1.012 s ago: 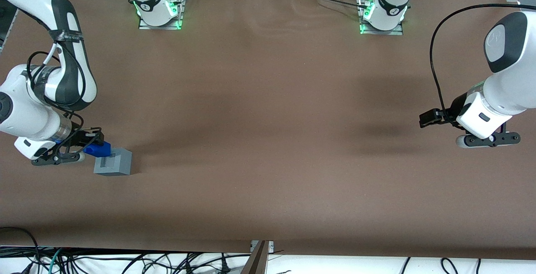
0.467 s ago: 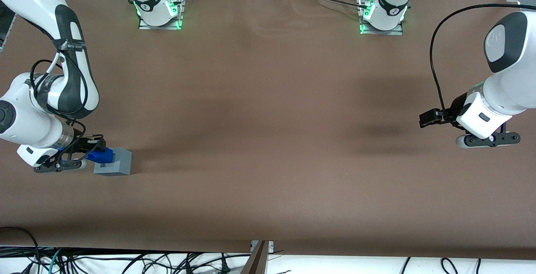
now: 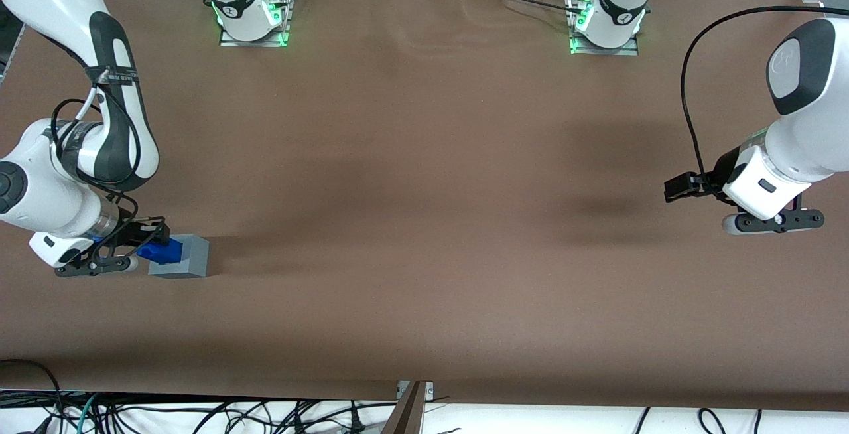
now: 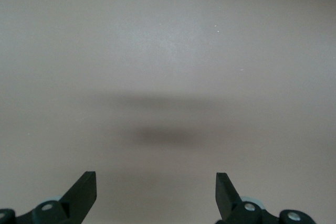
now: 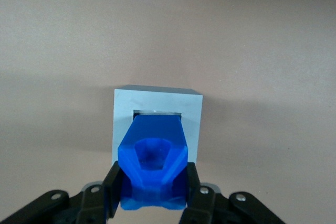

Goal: Insert blue part into gray base with right arm
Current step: 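Lower the blue part into the gray base's square hole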

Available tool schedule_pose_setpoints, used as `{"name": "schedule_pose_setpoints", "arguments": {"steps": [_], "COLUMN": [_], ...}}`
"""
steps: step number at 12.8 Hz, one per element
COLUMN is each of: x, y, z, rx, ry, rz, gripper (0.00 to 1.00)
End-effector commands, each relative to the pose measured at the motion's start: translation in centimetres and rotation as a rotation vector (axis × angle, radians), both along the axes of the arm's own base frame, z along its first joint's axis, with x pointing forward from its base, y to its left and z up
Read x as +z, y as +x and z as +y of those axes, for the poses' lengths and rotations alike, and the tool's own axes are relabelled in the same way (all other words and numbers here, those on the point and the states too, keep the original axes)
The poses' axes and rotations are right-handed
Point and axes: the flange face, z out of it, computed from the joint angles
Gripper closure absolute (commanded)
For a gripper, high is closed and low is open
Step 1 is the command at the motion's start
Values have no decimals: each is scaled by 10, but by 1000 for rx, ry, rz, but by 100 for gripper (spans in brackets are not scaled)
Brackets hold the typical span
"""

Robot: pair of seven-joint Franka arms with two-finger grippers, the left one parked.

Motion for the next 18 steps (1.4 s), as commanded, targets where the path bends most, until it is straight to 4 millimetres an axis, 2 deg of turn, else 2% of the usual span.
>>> {"name": "schedule_pose_setpoints", "arguments": {"steps": [1, 6, 7, 8, 9, 10, 12, 14, 16, 18], "x": [-5, -14, -16, -15, -14, -10, 21, 46, 75, 112], "y": [7, 7, 6, 7, 8, 10, 23, 27, 33, 32], "z": [2, 3, 3, 3, 3, 3, 5, 7, 25, 34], "rx": [3, -25, -25, -28, -27, -22, -13, -6, 26, 46], "ry": [25, 47, 47, 46, 47, 46, 48, 52, 55, 67], "rz": [-6, 2, 7, 3, -6, -19, -70, -88, -87, -65], "gripper": [87, 86, 71, 15, 1, 0, 0, 0, 0, 0]}}
